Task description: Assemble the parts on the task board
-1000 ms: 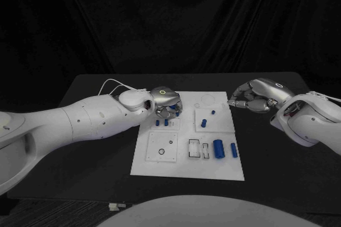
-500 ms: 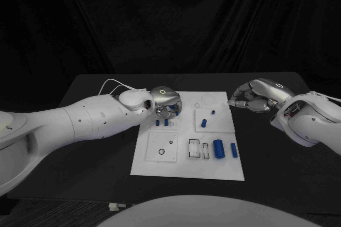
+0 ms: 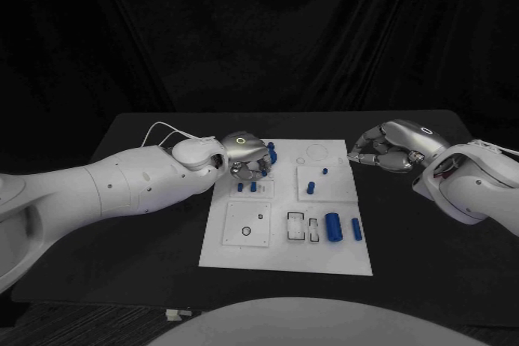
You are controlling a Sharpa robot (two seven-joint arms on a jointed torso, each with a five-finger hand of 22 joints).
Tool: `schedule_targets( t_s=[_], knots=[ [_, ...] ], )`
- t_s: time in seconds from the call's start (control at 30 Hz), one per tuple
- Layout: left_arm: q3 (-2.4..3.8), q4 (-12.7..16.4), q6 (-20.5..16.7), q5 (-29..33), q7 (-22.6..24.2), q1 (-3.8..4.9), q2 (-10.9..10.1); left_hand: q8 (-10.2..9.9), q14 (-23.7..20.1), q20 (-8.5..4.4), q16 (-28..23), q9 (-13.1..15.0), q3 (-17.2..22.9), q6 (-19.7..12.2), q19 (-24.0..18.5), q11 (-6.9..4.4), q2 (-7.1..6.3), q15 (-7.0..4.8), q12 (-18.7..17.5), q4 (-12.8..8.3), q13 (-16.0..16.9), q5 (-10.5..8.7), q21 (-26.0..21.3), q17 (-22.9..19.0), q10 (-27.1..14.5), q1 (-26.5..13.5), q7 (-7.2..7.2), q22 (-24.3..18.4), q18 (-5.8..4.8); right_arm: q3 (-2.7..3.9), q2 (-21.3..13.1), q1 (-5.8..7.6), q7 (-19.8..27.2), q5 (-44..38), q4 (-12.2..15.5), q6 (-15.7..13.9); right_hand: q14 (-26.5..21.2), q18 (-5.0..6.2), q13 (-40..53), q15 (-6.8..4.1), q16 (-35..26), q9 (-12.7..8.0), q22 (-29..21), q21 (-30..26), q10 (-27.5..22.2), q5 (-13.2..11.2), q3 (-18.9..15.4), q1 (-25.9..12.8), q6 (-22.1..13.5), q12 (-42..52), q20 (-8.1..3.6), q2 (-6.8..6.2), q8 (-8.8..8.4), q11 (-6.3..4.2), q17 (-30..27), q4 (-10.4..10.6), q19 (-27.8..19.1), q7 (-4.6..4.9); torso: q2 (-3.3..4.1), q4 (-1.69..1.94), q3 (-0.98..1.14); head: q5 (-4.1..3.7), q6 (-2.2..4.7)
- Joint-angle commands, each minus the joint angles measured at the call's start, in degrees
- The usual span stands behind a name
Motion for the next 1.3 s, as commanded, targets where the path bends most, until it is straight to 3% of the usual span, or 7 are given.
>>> schedule_targets(
  t_s=[0.03,0.27,0.43,0.73,0.83,1.3],
  knots=[
    [0.06,2.1,-2.4,0.0,0.0,0.49,-1.7,-0.2,0.4,-0.06,-0.2,0.2,0.0,0.2,0.4,-0.02,0.21,0.11,-0.3,-0.4,-0.1,0.19,-0.1,-0.1,0.3,-0.3,0.36,9.5,0.25,0.03,-0.2,-0.13,-0.5,-0.1,0.1,0.0,3.3,0.38,14.9,-0.16,-0.2,-0.1,11.0,-0.2,5.9,0.2,0.3,0.5,-0.1,0.1,-0.07,-0.01,-0.2,-0.15,0.1,0.0,0.9,-0.08,-0.03,0.01,0.0,0.08,0.01],
    [0.06,4.6,-2.1,0.0,-0.7,2.36,-4.9,-0.2,0.3,0.0,-0.4,0.2,0.1,0.4,0.3,-0.03,0.11,0.14,-0.8,-0.4,-0.5,0.2,-0.4,-0.5,0.3,-0.5,0.35,9.4,0.32,0.03,0.0,-0.14,-0.7,-0.1,-0.1,0.2,3.3,0.39,14.9,-0.17,-0.2,-0.1,11.0,-0.3,5.9,0.2,0.4,0.5,-0.1,0.0,-0.07,0.0,-0.2,-0.15,0.2,0.0,0.9,-0.09,-0.17,0.04,0.04,0.22,0.01],
    [0.05,6.0,-1.5,0.0,-1.2,2.84,-6.6,-0.3,0.2,0.04,-0.6,0.2,0.2,0.4,0.2,0.0,0.04,0.17,-1.2,-0.3,-0.8,0.06,-0.6,-0.8,0.4,-0.8,0.38,9.4,0.34,0.03,0.1,-0.17,-0.7,-0.1,-0.1,0.3,3.3,0.39,14.9,-0.17,-0.2,-0.1,11.0,-0.3,5.9,0.2,0.4,0.5,-0.1,0.0,-0.07,0.0,-0.2,-0.15,0.2,0.0,0.9,-0.09,-0.19,0.03,0.06,0.12,0.01],
    [0.04,7.8,-0.9,0.0,-1.5,3.03,-8.8,-0.4,0.1,0.09,-0.8,0.1,0.3,0.4,0.0,-0.07,0.04,0.17,-1.8,-0.2,-1.2,-0.42,-0.9,-1.2,0.5,-1.0,0.27,9.3,0.4,0.03,0.2,-0.28,-0.9,-0.1,-0.3,0.7,3.3,0.4,14.8,-0.17,-0.3,-0.1,11.0,-0.3,5.8,0.2,0.4,0.6,-0.1,0.0,-0.08,0.02,-0.21,-0.17,0.0,-0.1,0.8,-0.11,-0.19,0.05,0.09,0.21,0.01],
    [0.04,8.0,0.0,0.0,-1.6,3.05,-9.1,-0.5,0.0,0.11,-0.9,0.1,0.3,0.3,0.0,-0.07,0.03,0.17,-2.0,-0.2,-1.3,-0.62,-1.1,-1.4,0.5,-1.1,0.27,9.3,0.43,0.03,0.4,-0.38,-0.9,-0.1,-0.4,0.8,3.3,0.41,14.8,-0.18,-0.3,-0.1,11.0,-0.4,5.8,0.2,0.4,0.7,-0.1,0.0,-0.08,0.03,-0.22,-0.18,0.0,-0.1,0.8,-0.12,-0.04,0.05,-0.01,0.24,0.01],
    [0.02,6.8,1.1,0.0,-1.4,2.74,-7.8,-0.7,-0.2,0.15,-1.1,0.1,0.5,0.3,-0.1,-0.06,0.12,0.19,-2.4,-0.1,-1.7,-1.13,-1.3,-1.7,0.8,-1.3,0.29,9.2,0.47,0.03,0.7,-0.51,-1.1,-0.1,-0.5,1.1,3.3,0.42,14.8,-0.19,-0.3,-0.1,11.0,-0.4,5.8,0.2,0.5,0.8,-0.1,0.0,-0.09,0.04,-0.22,-0.19,0.0,-0.2,0.8,-0.12,0.01,-0.01,0.01,0.25,0.01]
  ],
)
